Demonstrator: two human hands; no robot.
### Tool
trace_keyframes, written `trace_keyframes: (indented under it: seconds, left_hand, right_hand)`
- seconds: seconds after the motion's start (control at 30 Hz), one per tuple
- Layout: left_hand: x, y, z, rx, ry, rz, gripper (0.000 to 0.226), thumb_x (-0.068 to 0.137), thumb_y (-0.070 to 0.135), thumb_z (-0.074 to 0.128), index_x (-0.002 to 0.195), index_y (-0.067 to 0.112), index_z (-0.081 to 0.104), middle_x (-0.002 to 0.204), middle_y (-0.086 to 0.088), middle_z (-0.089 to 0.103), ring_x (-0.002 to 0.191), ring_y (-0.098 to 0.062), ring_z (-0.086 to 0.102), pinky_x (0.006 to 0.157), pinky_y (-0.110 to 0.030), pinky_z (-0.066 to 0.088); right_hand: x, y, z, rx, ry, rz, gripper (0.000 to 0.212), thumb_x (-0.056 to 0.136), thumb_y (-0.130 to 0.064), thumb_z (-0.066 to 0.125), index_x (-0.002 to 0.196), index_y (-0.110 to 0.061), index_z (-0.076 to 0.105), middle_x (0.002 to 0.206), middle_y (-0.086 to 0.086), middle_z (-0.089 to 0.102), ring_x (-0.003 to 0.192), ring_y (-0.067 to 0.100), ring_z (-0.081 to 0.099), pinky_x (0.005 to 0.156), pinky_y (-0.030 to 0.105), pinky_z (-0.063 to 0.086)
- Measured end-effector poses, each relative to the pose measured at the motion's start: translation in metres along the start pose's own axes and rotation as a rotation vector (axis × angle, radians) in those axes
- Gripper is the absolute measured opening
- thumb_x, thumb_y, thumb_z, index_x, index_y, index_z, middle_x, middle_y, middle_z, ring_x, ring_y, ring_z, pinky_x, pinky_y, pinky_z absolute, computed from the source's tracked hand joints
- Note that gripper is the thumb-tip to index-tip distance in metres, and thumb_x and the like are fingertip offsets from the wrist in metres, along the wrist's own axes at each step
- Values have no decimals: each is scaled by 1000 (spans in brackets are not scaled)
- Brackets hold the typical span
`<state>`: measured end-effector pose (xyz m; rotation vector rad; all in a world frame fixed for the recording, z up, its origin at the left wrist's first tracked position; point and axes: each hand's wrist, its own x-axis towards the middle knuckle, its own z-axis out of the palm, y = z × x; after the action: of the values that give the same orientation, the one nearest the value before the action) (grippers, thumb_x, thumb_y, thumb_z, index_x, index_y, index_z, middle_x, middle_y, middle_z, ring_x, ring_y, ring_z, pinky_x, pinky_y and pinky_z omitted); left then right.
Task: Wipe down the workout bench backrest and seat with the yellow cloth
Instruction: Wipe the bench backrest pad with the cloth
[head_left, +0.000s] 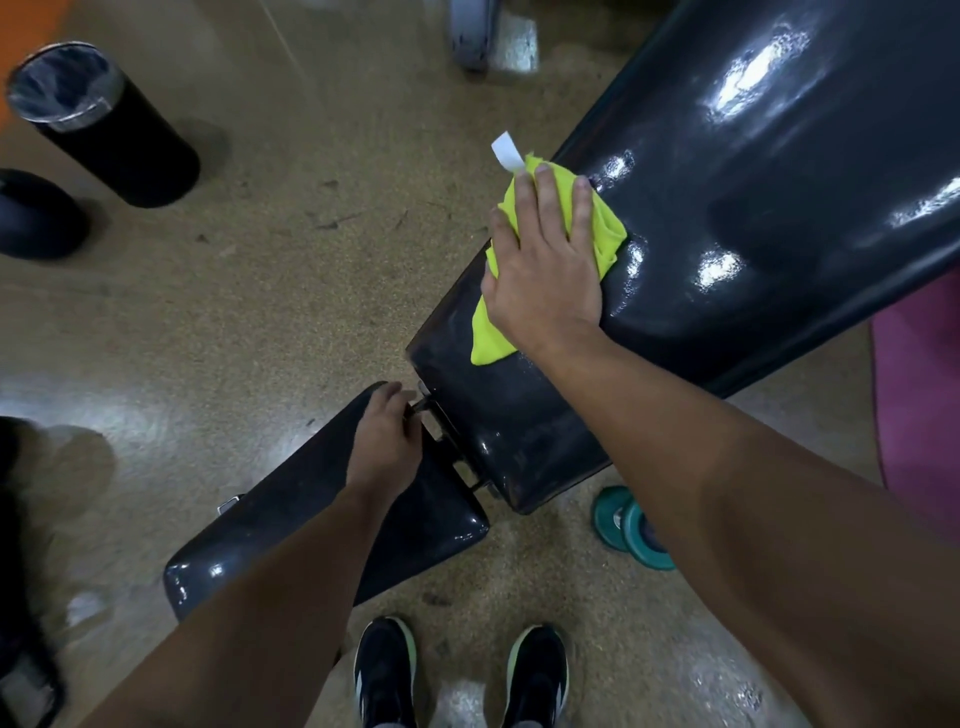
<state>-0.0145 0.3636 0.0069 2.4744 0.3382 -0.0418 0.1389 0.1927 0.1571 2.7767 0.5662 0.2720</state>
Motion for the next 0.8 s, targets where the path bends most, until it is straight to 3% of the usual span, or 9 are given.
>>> trace_keyframes:
  seconds: [0.1,0.17,0.23,0.43,0.57,0.7,0.8]
  left_hand:
    - [4,-18,-20,154,19,-178,45,93,35,54,133,15,49,140,-9,44,131,-29,37,107,-46,28]
    - [10,-32,-32,301,-157,-386,67,91,62,41,143,20,35,146,-10,39,136,-31,30,109,-52,20]
    - [16,-38,-36,372,-311,-473,78,87,73,30,146,22,28,145,-11,40,135,-33,31,108,-55,20]
    - [15,-37,-33,392,-280,-443,77,86,75,25,140,21,35,136,-11,46,126,-33,40,101,-55,27]
    - [13,-36,-33,394,-271,-417,78,86,75,23,140,20,35,137,-11,46,126,-33,40,101,-55,28]
    - [12,-35,-34,425,-263,-403,76,87,74,22,138,19,35,136,-11,47,125,-33,41,100,-54,29]
    - [12,-34,-33,434,-259,-403,74,88,73,22,138,18,35,137,-10,46,126,-32,40,100,-53,29]
  right_hand:
    - [-3,-4,0,-5,-4,-8,62,104,-48,35,156,-15,38,168,21,15,157,39,5,123,62,-4]
    - [-9,-6,2,-8,-14,-48,61,104,-48,34,156,-16,38,168,20,15,157,38,6,123,62,-4]
    - [-15,-5,5,6,-11,-76,60,104,-47,36,156,-17,38,168,19,16,157,37,6,124,61,-5]
    - [1,-21,2,11,-8,16,58,104,-44,36,153,-12,41,167,22,19,157,39,7,122,62,-7]
    - [-14,-29,12,-21,-55,-131,57,106,-42,31,155,-14,39,167,21,20,157,40,8,120,61,-14]
    - [-18,-17,11,17,-7,-117,55,102,-43,43,149,-15,48,165,19,28,156,37,15,122,59,-8]
    - [0,-25,7,-13,-32,-50,54,104,-43,38,148,-13,48,164,20,27,156,39,13,124,62,-2]
